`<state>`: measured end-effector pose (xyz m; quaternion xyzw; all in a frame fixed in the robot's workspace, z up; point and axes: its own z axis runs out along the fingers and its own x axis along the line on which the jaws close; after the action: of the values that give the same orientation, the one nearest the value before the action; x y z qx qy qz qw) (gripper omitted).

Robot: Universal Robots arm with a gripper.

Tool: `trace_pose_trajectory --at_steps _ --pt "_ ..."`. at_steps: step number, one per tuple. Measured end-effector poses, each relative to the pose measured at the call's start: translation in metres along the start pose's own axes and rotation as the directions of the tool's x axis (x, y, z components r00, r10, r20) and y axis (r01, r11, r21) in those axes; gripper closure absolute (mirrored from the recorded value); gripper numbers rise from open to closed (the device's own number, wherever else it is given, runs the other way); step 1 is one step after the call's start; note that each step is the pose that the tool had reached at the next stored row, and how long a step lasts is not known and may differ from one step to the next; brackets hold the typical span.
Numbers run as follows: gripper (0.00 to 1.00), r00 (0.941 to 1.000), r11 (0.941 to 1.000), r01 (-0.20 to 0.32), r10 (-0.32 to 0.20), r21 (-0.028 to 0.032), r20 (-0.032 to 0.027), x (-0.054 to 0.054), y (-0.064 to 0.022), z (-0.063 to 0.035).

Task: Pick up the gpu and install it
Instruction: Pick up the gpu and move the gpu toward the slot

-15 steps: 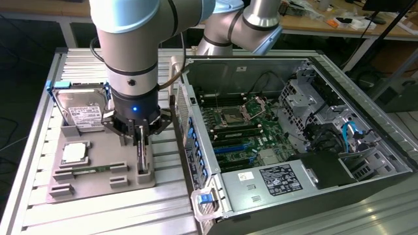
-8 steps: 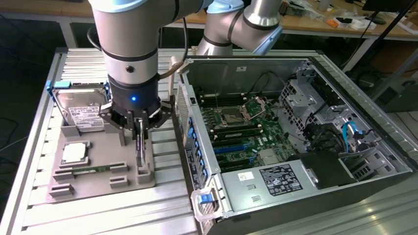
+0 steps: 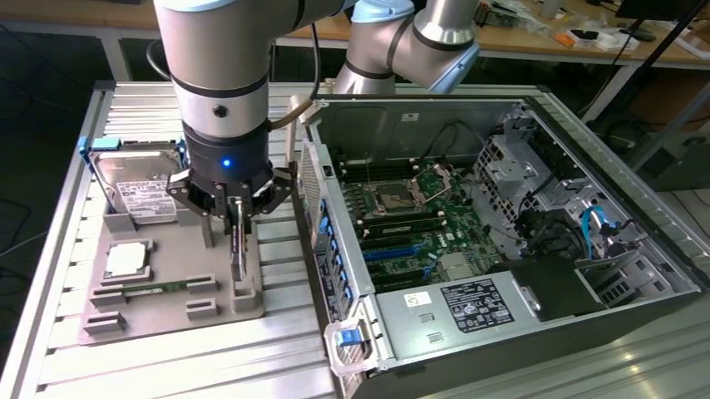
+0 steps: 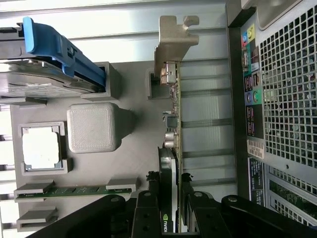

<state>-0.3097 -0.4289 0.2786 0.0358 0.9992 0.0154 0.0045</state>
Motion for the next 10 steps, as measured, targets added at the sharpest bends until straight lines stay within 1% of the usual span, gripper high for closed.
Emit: trace_pose_trajectory --at_steps 10 --pt "0.73 1.0000 1.0000 0.000 0.000 0.0001 -0.0001 0.0000 0.0000 -0.0004"
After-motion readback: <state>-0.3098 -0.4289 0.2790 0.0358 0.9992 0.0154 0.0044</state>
